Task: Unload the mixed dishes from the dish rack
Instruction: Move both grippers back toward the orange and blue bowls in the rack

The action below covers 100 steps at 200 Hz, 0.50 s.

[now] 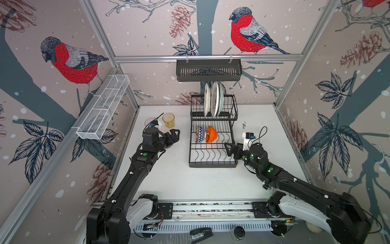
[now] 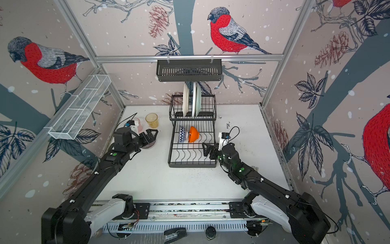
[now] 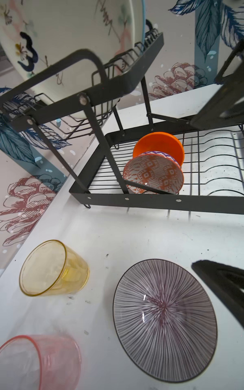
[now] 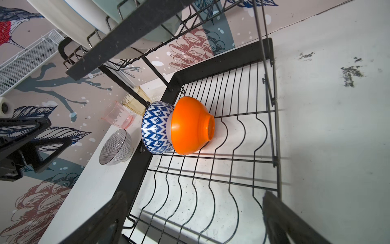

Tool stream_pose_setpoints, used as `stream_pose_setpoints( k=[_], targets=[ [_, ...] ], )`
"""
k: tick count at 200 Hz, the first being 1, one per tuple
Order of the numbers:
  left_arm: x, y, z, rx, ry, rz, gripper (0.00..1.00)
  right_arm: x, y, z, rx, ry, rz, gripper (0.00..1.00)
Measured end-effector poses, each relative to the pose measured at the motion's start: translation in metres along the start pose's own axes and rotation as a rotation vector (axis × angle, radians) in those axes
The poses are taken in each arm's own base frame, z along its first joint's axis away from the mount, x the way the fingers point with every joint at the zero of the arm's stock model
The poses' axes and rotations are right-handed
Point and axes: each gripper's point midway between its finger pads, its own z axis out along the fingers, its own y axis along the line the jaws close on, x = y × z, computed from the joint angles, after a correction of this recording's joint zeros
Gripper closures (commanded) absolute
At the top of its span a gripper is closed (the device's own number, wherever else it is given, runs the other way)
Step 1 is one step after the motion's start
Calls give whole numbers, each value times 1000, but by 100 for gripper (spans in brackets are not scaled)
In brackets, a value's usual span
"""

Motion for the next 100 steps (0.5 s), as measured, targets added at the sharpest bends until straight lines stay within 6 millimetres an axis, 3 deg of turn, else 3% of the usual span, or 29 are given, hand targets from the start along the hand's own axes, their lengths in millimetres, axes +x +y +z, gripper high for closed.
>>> stream_pose_setpoints(
  k=[26,54,100],
  targets=[
    [16,-1,-4,25,8,11,3,-9,11,5,-24,2,-4,1],
    [47,-2,0,46,64,34,3,-13,18,11,-36,21,-18,1],
    [62,3,7,62,58,54,3,-13,24,22,-40,53,-22,0]
  ],
)
